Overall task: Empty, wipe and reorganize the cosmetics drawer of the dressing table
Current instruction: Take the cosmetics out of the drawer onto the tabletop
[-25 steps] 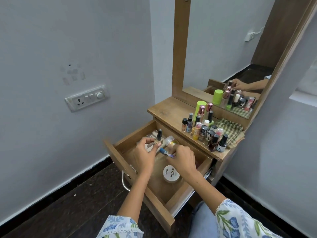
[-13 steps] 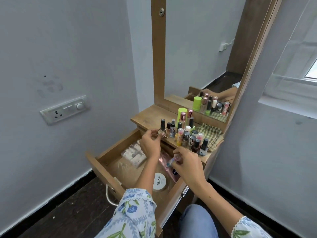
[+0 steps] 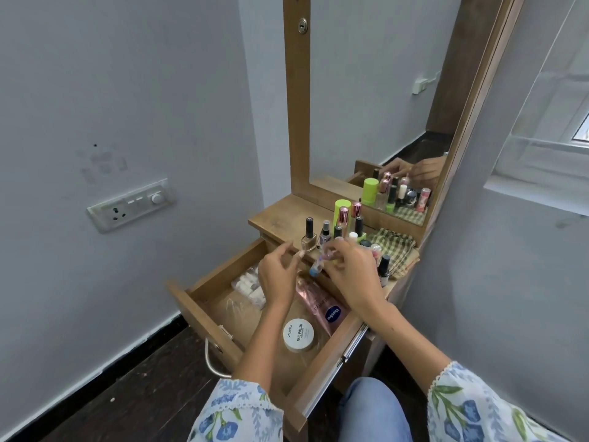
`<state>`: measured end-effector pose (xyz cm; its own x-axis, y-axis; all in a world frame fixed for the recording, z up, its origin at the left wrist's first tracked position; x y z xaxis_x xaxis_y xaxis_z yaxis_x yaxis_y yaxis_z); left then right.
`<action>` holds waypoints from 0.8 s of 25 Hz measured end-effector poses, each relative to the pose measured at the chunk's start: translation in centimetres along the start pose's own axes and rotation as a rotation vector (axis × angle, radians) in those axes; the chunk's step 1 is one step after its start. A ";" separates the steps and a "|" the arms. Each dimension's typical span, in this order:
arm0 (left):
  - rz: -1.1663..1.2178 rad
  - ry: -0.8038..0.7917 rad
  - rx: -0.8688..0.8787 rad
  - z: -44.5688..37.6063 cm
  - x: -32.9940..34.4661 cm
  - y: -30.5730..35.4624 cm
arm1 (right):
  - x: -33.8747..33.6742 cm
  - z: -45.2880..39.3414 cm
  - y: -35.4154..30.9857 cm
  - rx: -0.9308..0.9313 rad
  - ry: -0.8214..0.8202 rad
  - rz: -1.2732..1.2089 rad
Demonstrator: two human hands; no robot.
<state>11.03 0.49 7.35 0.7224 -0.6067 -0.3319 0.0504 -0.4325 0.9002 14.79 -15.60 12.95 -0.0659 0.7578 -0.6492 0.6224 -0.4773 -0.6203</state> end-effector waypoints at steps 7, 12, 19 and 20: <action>0.009 -0.137 0.026 2.4 -0.1 0.3 | 0.2 -5.8 -1.8 -0.029 -0.076 0.395; -0.259 -0.366 0.088 3.4 4.1 0.9 | 0.8 -6.9 -0.6 -0.006 -0.159 0.474; -0.348 -0.431 0.112 3.7 5.7 1.3 | 0.5 -7.0 -0.3 0.003 -0.168 0.545; -0.348 -0.436 0.115 3.7 5.6 1.3 | 0.2 -6.8 -0.4 -0.008 -0.147 0.523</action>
<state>12.58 -5.92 5.60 0.3243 -0.6239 -0.7111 0.1415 -0.7112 0.6886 19.80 -12.20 16.06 0.1457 0.3497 -0.9255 0.6071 -0.7702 -0.1954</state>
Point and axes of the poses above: each hand's wrist, its own z-axis away from the middle knuckle, its own x-axis out of the palm, y = z × x, the point moved 8 cm from there along -z, towards the middle knuckle, and after that the axes turned 2 degrees about -y, right-handed, at the moved point
